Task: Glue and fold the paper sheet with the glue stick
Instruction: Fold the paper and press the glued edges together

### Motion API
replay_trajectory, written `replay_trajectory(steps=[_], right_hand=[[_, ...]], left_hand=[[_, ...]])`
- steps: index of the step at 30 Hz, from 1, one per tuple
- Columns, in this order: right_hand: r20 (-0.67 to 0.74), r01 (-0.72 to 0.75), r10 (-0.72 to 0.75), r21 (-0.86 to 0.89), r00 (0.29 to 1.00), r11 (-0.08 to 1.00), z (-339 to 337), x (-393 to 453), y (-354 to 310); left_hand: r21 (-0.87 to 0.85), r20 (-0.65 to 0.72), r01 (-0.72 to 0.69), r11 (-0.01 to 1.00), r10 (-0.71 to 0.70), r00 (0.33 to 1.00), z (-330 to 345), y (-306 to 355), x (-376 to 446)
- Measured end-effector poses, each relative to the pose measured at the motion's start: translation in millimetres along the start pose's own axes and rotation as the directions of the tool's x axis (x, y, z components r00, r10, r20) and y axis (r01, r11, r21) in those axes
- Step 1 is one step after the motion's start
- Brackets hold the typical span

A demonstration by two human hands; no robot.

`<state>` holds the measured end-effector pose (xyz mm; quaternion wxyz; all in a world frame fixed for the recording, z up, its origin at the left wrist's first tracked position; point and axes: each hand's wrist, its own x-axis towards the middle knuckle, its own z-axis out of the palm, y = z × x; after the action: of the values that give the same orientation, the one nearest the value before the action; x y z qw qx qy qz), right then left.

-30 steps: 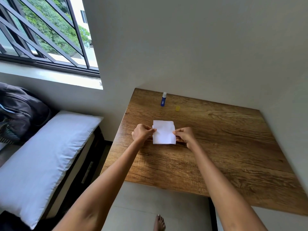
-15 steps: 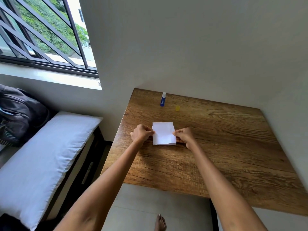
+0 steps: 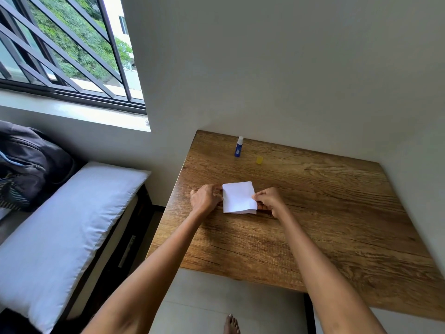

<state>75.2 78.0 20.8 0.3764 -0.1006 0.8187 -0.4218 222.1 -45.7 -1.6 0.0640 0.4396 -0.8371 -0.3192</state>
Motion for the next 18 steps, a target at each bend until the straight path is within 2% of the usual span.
replay_trajectory(steps=[18], right_hand=[[-0.002, 0.003, -0.003, -0.024, 1.0, 1.0, 2.4, 0.4, -2.4]], left_hand=[[0.055, 0.012, -0.044, 0.998, 0.044, 0.999, 2.2, -3.4, 4.0]])
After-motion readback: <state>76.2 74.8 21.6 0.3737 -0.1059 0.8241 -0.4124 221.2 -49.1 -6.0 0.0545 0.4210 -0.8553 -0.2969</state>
